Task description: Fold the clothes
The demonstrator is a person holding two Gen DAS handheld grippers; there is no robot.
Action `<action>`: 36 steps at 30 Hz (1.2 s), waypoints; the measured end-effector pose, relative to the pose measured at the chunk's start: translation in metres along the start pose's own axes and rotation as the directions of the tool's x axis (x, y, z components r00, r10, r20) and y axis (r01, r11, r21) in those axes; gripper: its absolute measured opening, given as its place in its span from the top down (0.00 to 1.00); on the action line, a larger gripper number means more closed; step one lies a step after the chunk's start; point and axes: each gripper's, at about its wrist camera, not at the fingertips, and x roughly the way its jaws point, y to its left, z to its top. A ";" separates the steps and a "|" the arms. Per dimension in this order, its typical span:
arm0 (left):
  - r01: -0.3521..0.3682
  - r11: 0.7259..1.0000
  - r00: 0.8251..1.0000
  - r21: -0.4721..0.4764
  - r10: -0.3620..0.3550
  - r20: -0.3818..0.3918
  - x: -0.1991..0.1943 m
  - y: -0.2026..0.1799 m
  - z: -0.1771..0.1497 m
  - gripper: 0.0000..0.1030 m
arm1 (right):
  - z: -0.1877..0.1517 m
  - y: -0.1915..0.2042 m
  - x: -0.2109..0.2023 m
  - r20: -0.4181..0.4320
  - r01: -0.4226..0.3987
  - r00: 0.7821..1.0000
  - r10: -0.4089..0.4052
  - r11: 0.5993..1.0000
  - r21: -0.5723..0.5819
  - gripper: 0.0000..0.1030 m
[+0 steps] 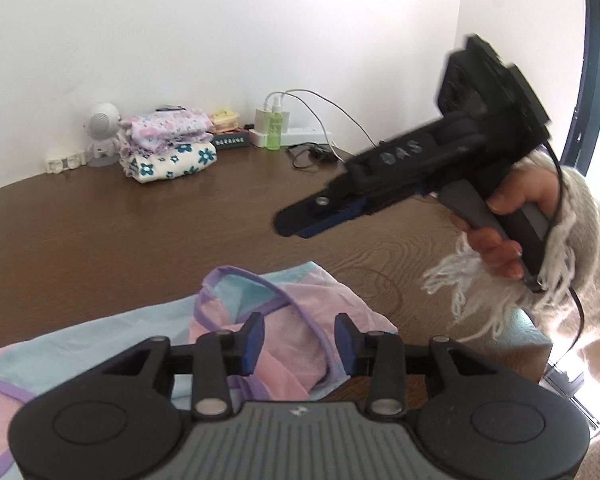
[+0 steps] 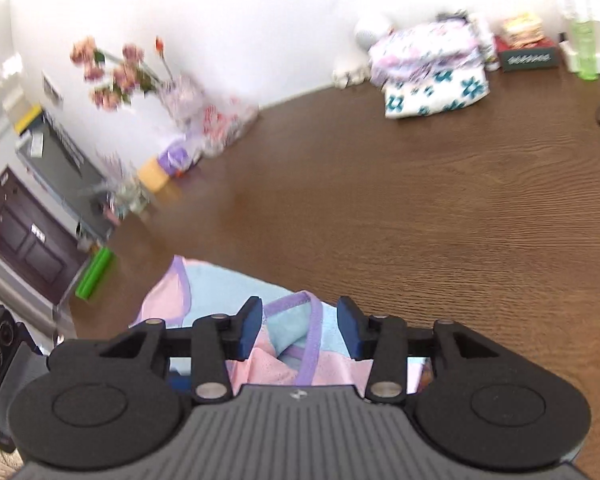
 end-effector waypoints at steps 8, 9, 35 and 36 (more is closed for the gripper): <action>-0.035 0.998 0.999 -0.048 0.036 0.014 -0.003 0.014 -0.004 0.66 | -0.070 -0.010 -0.037 0.157 0.117 0.979 -0.133 0.988 0.105 0.74; -0.027 0.998 0.999 -0.049 0.028 0.015 -0.003 0.013 -0.005 0.66 | -0.078 -0.012 -0.040 0.180 0.121 0.973 -0.145 0.983 0.138 0.70; -0.047 0.998 0.998 0.029 0.048 -0.032 0.034 0.001 -0.003 0.55 | -0.111 -0.034 -0.027 0.188 -0.020 0.981 -0.040 0.951 0.309 0.29; -0.046 0.998 0.998 0.041 0.047 -0.037 0.038 0.001 -0.002 0.75 | -0.111 -0.037 -0.024 0.183 -0.029 0.983 -0.033 0.944 0.330 0.35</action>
